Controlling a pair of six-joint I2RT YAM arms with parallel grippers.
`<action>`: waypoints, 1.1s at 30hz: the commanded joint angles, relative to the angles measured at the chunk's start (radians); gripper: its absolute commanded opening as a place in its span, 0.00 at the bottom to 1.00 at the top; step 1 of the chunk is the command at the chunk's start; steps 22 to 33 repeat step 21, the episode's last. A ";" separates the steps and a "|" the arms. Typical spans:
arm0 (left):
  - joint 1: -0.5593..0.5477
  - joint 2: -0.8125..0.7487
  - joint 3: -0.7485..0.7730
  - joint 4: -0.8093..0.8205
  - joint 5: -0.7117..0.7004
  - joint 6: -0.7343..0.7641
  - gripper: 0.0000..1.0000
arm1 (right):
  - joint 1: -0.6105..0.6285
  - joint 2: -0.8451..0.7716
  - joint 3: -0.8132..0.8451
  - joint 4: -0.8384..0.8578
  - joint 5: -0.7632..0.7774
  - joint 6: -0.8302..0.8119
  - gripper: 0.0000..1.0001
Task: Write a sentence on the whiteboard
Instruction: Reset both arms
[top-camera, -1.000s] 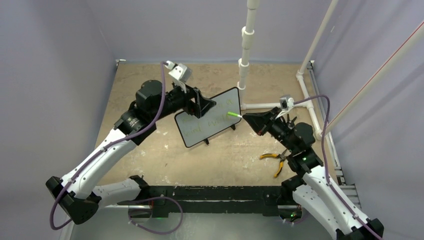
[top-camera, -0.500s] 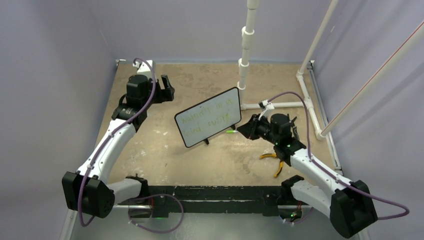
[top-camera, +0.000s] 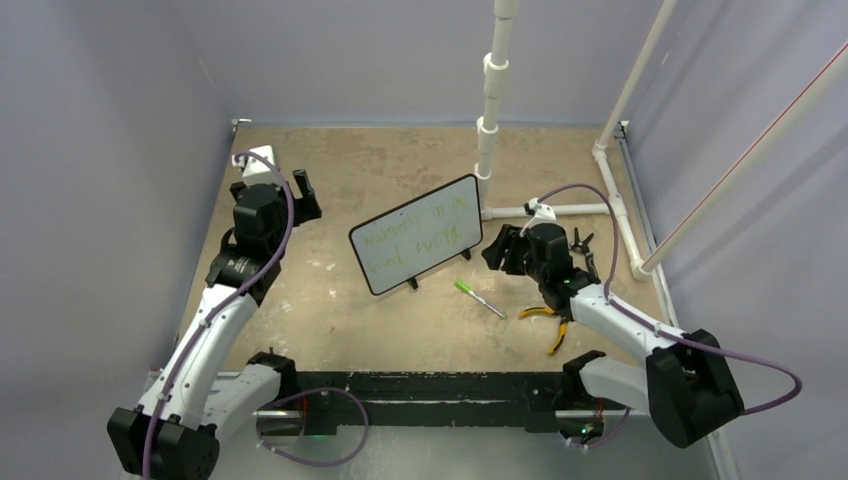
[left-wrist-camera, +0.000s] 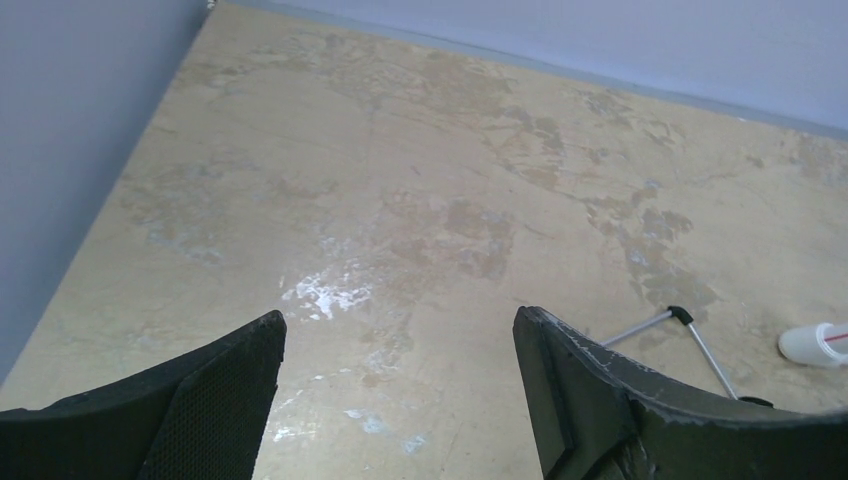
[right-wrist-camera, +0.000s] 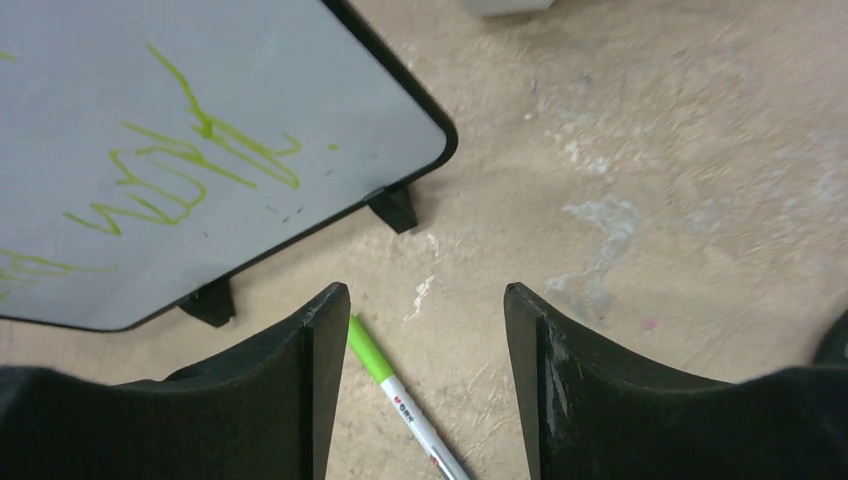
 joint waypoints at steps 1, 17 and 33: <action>0.001 -0.075 -0.028 0.054 -0.120 0.028 0.85 | -0.005 -0.076 0.076 0.021 0.180 -0.034 0.62; 0.001 -0.245 -0.106 0.141 -0.138 0.087 0.91 | -0.005 -0.388 -0.037 0.418 0.353 -0.373 0.66; 0.001 -0.242 -0.106 0.142 -0.141 0.083 0.94 | -0.005 -0.394 -0.019 0.413 0.348 -0.397 0.66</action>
